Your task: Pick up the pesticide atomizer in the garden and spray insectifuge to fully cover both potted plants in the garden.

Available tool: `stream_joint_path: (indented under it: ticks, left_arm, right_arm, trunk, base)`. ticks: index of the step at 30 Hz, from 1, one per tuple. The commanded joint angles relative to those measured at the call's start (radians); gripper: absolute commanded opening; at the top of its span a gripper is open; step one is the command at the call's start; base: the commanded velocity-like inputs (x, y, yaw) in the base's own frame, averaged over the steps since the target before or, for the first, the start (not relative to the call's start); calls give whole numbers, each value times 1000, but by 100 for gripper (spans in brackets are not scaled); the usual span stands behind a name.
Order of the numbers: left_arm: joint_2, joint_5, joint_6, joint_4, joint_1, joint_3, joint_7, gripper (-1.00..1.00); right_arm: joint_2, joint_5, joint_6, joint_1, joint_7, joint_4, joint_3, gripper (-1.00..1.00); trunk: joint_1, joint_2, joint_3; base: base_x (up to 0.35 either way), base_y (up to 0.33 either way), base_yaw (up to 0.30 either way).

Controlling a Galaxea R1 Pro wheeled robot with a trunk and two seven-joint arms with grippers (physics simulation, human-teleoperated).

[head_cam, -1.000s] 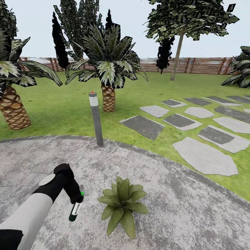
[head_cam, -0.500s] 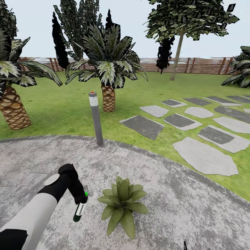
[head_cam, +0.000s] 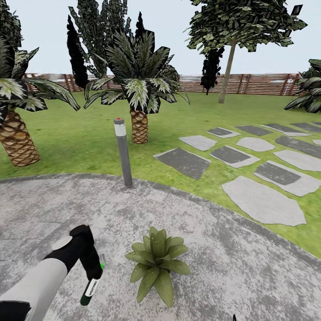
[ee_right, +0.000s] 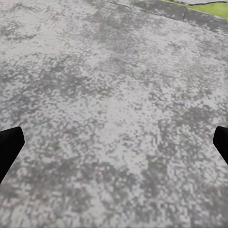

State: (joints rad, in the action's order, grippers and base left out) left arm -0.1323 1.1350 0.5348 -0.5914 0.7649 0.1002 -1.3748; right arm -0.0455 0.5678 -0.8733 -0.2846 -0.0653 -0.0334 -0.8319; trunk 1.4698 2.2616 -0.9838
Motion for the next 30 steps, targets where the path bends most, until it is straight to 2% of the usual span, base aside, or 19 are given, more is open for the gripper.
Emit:
stream_joint_path:
  ticks: [1,3,5,6,9,11,12,15,18,21,24,30]
  left_arm:
    - [2,0,12,0,0,5,1,-100]
    - [10,-3,18,-7,6,4,4,-100]
    - [29,-6,23,-14,15,4,4,-100]
    - [52,-5,25,-16,22,5,3,-100]
    - [95,-5,29,-18,56,5,1,-100]
    - [120,-4,30,-19,80,5,0,-100]
    - [124,-2,30,-19,81,6,0,-100]
    - [113,4,29,-14,77,5,3,-100]
    - [64,5,26,0,73,4,8,-100]
    - [39,1,24,29,71,4,12,-100]
    - [34,-3,21,62,70,3,16,-100]
    - [41,-5,25,57,74,1,17,-100]
  right_arm:
    - [0,11,-3,-1,-7,1,-4,100]
    - [0,11,-3,-1,-7,1,-4,100]
    - [0,11,-3,0,-7,1,-4,100]
    - [0,11,-3,0,-7,1,-4,100]
    - [0,11,-3,-1,-7,1,-4,100]
    - [0,11,-3,0,-7,1,-4,100]
    - [0,11,-3,0,-7,1,-4,100]
    - [0,11,-3,-1,-7,1,-4,100]
    - [0,11,-3,-1,-7,1,-4,100]
    - [0,11,-3,0,-7,1,-4,100]
    - [0,11,-3,-1,-7,1,-4,100]
    - [0,11,-3,-1,-7,1,-4,100]
  trunk:
    - [0,0,-1]
    - [0,0,-1]
    - [0,0,-1]
    - [0,0,-1]
    - [0,0,-1]
    - [0,0,-1]
    - [0,0,-1]
    - [0,0,-1]
    - [0,0,-1]
    - [0,0,-1]
    - [0,0,-1]
    - [0,0,-1]
  base:
    - [0,0,0]
    - [0,0,0]
    - [0,0,0]
    - [0,0,0]
    - [0,0,0]
    - [0,0,0]
    - [0,0,0]
    - [0,0,0]
    - [0,0,0]
    - [0,0,0]
    - [0,0,0]
    - [0,0,0]
